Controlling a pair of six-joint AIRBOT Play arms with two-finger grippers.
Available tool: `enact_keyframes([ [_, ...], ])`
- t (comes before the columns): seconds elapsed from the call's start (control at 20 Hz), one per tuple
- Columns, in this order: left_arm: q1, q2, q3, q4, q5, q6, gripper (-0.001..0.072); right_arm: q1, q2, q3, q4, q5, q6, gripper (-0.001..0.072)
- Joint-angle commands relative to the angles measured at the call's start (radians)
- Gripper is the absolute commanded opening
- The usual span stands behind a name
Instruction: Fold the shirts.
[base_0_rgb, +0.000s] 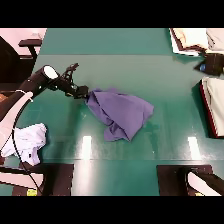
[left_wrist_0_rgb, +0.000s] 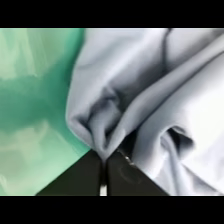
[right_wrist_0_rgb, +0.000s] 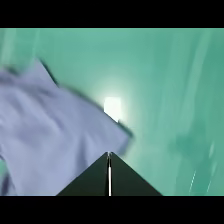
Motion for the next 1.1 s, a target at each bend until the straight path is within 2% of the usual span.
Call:
enact_keyframes([
  [0.0, 0.005, 0.0, 0.093, 0.035, -0.055, 0.003, 0.0026, -0.088, 0.039, -0.278, 0.006, 0.004, 0.003, 0.0101],
  [0.05, 0.005, 0.0, 0.108, 0.035, -0.056, 0.003, 0.0026, -0.093, 0.038, -0.367, 0.013, -0.027, 0.003, 0.0356],
  [0.1, 0.005, 0.0, 0.112, 0.035, -0.053, 0.003, 0.0026, -0.09, 0.026, -0.443, 0.038, -0.066, 0.003, 0.0474],
  [0.2, 0.005, -0.001, 0.112, 0.036, -0.058, 0.003, 0.0026, -0.052, -0.033, -0.563, 0.117, -0.161, -0.008, 0.0472],
  [0.35, 0.005, -0.001, 0.112, 0.036, -0.061, 0.003, 0.0026, 0.063, -0.168, -0.624, 0.238, -0.333, -0.043, 0.047],
  [0.5, 0.005, -0.001, 0.112, 0.036, -0.061, 0.003, 0.0026, 0.166, -0.303, -0.562, 0.272, -0.452, -0.043, 0.047],
  [0.6, 0.005, -0.001, 0.112, 0.036, -0.063, 0.003, 0.0026, 0.204, -0.385, -0.487, 0.277, -0.469, -0.043, 0.0464],
  [0.65, 0.005, -0.001, 0.112, 0.036, -0.063, 0.003, 0.0026, 0.216, -0.426, -0.45, 0.285, -0.465, -0.043, 0.0429],
  [0.75, 0.005, -0.001, 0.112, 0.036, -0.064, 0.003, 0.0026, 0.234, -0.492, -0.384, 0.285, -0.452, -0.043, 0.0408],
  [0.85, 0.005, -0.001, 0.112, 0.036, -0.065, 0.003, 0.0025, 0.246, -0.528, -0.335, 0.284, -0.44, -0.043, 0.0128],
  [0.9, 0.005, 0.0, 0.112, 0.036, -0.069, 0.003, 0.0025, 0.251, -0.535, -0.312, 0.281, -0.44, -0.048, 0.0029],
  [1.05, 0.005, 0.055, 0.115, 0.058, -0.061, 0.004, 0.0024, 0.239, -0.477, -0.24, 0.251, -0.441, -0.057, 0.0017],
])
